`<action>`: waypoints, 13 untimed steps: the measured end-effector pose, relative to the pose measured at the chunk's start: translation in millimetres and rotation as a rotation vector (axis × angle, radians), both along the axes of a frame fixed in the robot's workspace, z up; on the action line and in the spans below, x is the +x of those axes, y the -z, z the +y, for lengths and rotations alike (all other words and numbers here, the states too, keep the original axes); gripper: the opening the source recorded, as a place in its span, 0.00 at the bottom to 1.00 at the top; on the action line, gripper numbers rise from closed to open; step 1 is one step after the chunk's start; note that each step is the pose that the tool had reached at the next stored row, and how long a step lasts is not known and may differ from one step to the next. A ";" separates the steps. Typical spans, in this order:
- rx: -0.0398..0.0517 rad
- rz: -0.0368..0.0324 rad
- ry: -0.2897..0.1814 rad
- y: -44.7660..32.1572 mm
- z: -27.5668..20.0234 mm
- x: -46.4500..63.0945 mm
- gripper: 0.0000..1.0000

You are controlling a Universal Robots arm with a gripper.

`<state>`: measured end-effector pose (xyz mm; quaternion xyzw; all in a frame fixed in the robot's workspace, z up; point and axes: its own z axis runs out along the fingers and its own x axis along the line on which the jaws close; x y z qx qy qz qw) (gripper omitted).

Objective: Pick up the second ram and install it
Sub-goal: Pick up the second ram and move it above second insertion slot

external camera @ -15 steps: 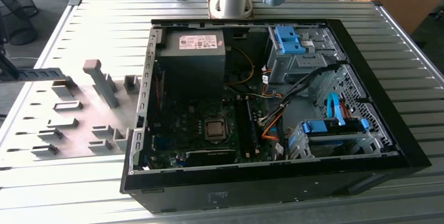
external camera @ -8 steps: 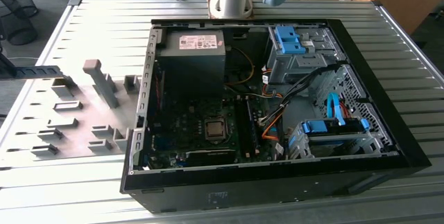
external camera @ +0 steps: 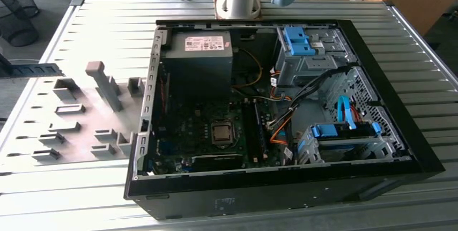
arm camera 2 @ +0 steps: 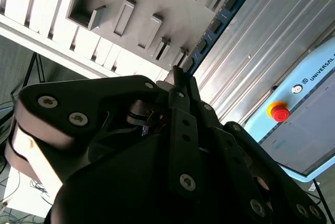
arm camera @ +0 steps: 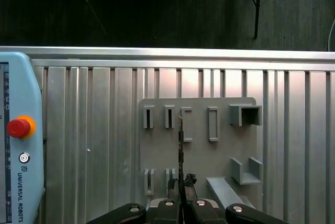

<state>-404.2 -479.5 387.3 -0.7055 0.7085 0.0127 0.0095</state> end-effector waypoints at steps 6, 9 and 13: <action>-0.0001 0.0001 0.000 -0.3 0.0 0.0 0.14; -0.0003 0.0003 0.000 -1.6 0.0 0.0 0.14; -0.0001 0.0002 0.000 -8.2 0.0 0.0 0.14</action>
